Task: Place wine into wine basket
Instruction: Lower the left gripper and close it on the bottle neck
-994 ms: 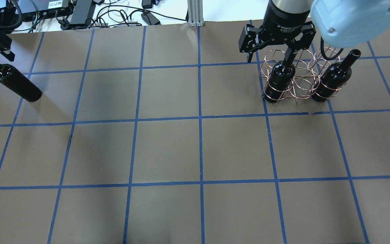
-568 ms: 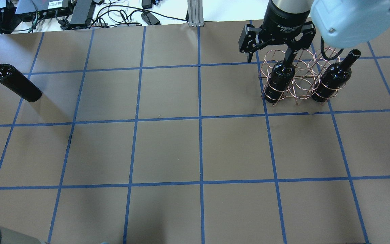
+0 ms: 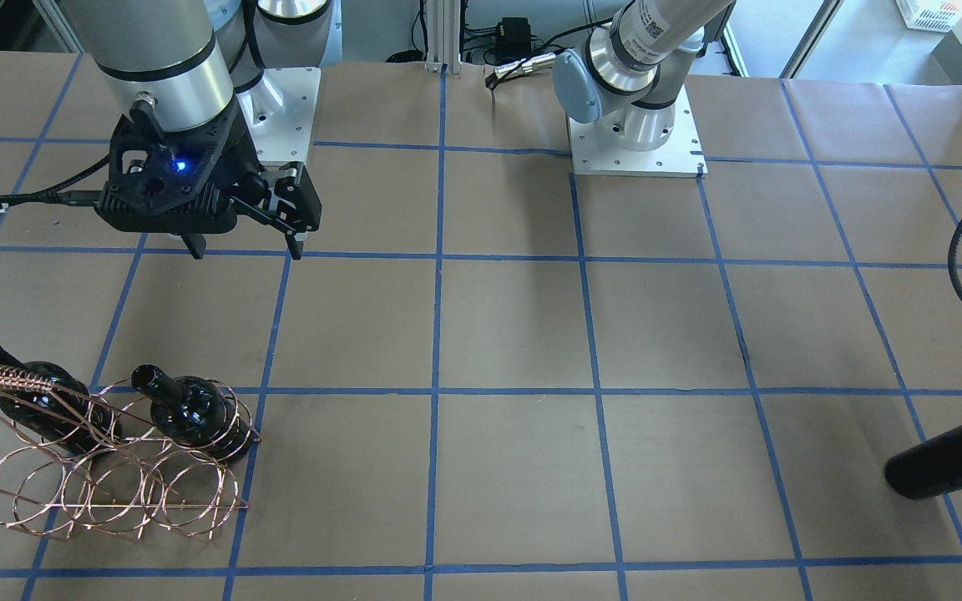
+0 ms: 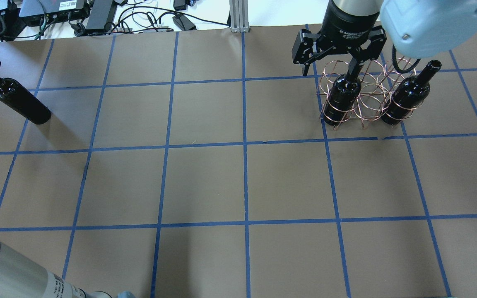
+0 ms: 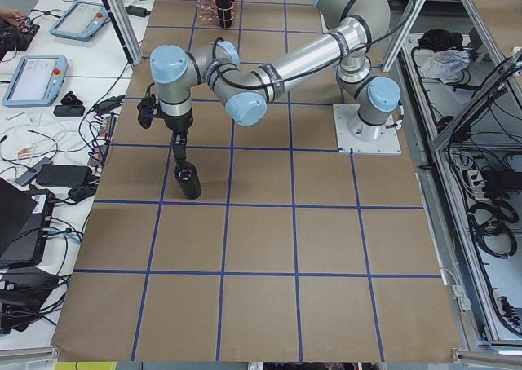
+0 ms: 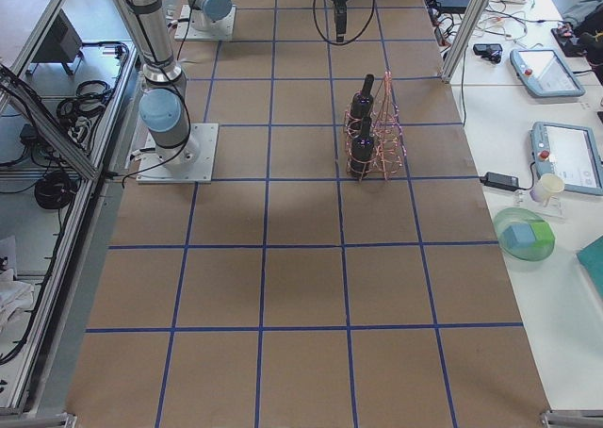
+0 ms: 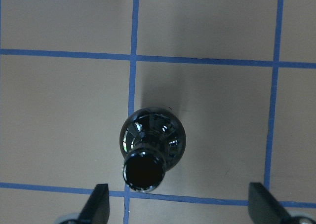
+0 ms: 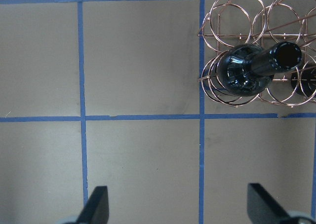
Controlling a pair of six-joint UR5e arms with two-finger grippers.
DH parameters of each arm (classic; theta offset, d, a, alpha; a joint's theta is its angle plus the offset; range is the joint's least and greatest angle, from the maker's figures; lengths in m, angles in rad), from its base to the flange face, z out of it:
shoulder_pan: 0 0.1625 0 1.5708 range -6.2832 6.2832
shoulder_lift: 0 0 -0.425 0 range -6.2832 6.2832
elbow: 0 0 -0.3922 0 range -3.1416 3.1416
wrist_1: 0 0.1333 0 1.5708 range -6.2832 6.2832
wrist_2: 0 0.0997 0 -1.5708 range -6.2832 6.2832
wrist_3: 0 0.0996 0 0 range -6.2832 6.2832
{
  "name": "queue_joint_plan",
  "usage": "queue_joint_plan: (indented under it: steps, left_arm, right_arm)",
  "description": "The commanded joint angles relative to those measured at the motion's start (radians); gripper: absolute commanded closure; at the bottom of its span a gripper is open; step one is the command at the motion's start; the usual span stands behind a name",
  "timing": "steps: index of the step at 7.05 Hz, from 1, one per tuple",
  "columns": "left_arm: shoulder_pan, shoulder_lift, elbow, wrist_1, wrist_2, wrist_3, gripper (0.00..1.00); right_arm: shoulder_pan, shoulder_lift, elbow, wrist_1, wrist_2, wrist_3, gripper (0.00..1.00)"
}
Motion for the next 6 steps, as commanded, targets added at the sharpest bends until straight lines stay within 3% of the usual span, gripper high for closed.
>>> queue_joint_plan:
  steps: [1, 4, 6]
  left_arm:
    - [0.011, -0.046, 0.01, 0.046, -0.002, 0.015, 0.0]
    - [0.012, -0.067, 0.016, 0.048, -0.049, 0.013, 0.0]
    - [0.011, -0.072, 0.015, 0.048, -0.043, 0.013, 0.11]
  right_arm:
    - [0.001, 0.0, 0.0, 0.0, 0.0, 0.0, 0.0]
    - [0.001, 0.0, 0.0, 0.0, 0.0, 0.0, 0.0]
    - [0.0, 0.0, 0.0, 0.0, 0.0, 0.0, 0.0]
